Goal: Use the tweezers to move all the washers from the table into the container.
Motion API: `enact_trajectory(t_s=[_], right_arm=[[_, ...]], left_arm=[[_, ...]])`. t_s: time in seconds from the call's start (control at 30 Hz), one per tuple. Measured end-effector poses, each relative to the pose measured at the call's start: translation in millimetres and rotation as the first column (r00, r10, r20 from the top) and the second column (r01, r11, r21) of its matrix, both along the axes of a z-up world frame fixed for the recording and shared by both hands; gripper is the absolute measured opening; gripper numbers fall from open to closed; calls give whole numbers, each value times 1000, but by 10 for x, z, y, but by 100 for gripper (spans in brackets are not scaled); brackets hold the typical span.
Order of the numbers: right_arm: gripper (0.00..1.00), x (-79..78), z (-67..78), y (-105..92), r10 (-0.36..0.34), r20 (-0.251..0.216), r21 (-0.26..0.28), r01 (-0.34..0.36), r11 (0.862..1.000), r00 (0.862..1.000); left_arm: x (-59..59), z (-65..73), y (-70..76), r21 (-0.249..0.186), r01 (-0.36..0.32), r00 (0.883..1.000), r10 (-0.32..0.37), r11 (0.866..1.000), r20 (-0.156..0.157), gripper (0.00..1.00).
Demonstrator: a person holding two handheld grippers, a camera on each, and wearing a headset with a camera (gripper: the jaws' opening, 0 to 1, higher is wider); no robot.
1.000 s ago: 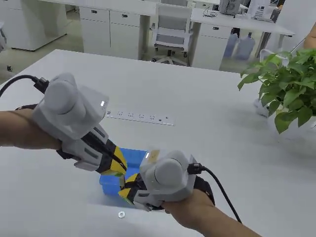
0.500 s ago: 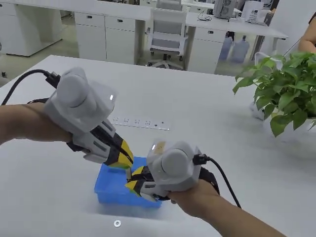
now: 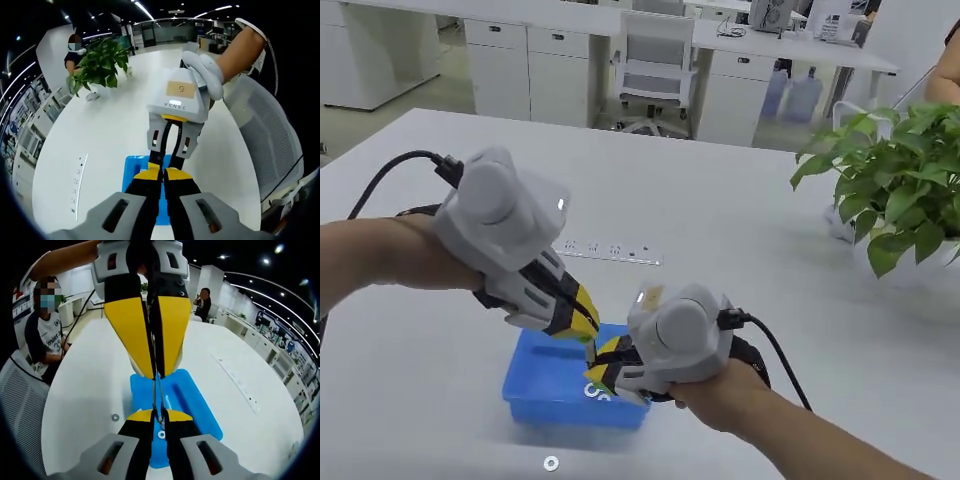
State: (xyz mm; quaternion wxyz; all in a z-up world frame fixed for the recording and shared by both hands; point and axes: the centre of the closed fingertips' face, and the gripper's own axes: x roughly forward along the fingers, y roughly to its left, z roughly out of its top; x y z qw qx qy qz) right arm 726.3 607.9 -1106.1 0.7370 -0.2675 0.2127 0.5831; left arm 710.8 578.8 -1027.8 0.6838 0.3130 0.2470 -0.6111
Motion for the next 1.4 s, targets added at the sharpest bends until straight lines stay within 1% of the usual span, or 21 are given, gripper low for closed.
enact_trajectory(t_s=[0.2, 0.3, 0.4, 0.67, 0.83, 0.9, 1.0, 1.17, 1.4], right_arm=[[9, 52, -100, -2, -4, -24, -3, 4, 1000, 1000], [9, 67, -159, 3, -3, -35, -8, 3, 1000, 999], [9, 70, -214, 14, 1, -41, -14, -1, 1000, 999], [10, 118, -330, 67, -1, -69, -5, 1, 1000, 998], [10, 161, -377, 77, -5, -67, -5, 4, 1000, 998], [10, 168, -397, 81, -5, -74, -1, 5, 1000, 997], [10, 196, -424, 79, -9, -68, -6, 9, 1000, 998], [10, 234, -453, 74, -16, -61, -10, 16, 1000, 998], [11, 240, -454, 67, -19, -59, -12, 18, 1000, 998]], left_arm=[[68, -98, -11, 4, -1, 1000, 2, 1000, -10, 5], [82, -144, -9, 6, -1, 1000, 1, 1000, -15, 5], [102, -211, 6, 11, -4, 1000, 4, 1000, -23, 5], [164, -320, 52, 14, -20, 999, 20, 1000, -43, 5], [206, -373, 62, 15, -28, 998, 28, 1000, -49, 5], [217, -390, 65, 17, -29, 998, 30, 999, -50, 5], [241, -419, 65, 19, -34, 998, 35, 999, -50, 5], [260, -442, 60, 22, -36, 998, 37, 999, -46, 5], [267, -443, 59, 21, -40, 998, 41, 999, -43, 5]])
